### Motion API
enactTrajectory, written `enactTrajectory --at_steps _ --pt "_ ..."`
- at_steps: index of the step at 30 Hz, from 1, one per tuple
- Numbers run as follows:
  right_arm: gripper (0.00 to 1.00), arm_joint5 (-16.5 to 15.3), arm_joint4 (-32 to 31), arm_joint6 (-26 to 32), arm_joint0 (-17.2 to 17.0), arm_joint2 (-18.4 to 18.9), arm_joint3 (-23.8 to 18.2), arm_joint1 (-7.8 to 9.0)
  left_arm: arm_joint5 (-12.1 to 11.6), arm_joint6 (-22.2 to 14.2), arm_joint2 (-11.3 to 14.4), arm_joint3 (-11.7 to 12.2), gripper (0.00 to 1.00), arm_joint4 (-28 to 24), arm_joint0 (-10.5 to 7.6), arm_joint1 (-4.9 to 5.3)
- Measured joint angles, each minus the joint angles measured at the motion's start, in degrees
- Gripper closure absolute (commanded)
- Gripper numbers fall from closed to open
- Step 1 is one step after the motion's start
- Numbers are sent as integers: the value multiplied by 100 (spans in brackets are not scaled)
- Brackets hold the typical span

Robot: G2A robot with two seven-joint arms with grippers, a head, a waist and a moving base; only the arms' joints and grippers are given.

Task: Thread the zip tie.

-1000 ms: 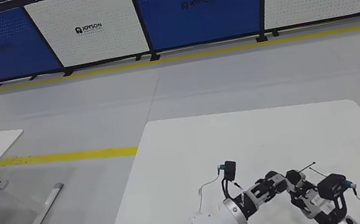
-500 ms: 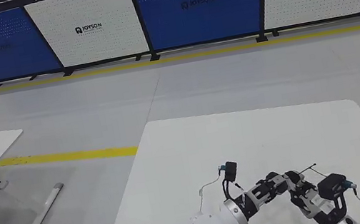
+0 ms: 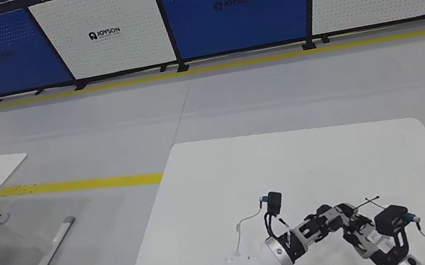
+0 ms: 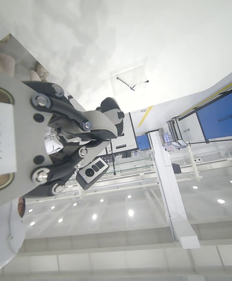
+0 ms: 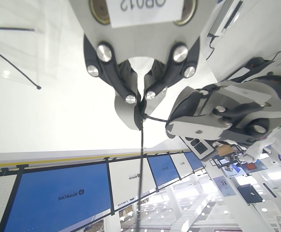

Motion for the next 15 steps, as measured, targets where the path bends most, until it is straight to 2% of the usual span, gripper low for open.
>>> enactTrajectory --at_steps 1,2,6,15 --pt "80 0 8 13 1 0 -1 -1 -6 5 -3 0 100 0 3 0" --pt "75 -4 24 27 2 1 1 -2 -13 18 -10 1 100 -1 7 1" --pt "67 -17 67 19 -12 26 28 -2 -20 69 -34 13 100 -16 19 2" --pt "70 -17 70 -40 -69 54 49 17 21 142 -32 66 100 -35 -16 -13"
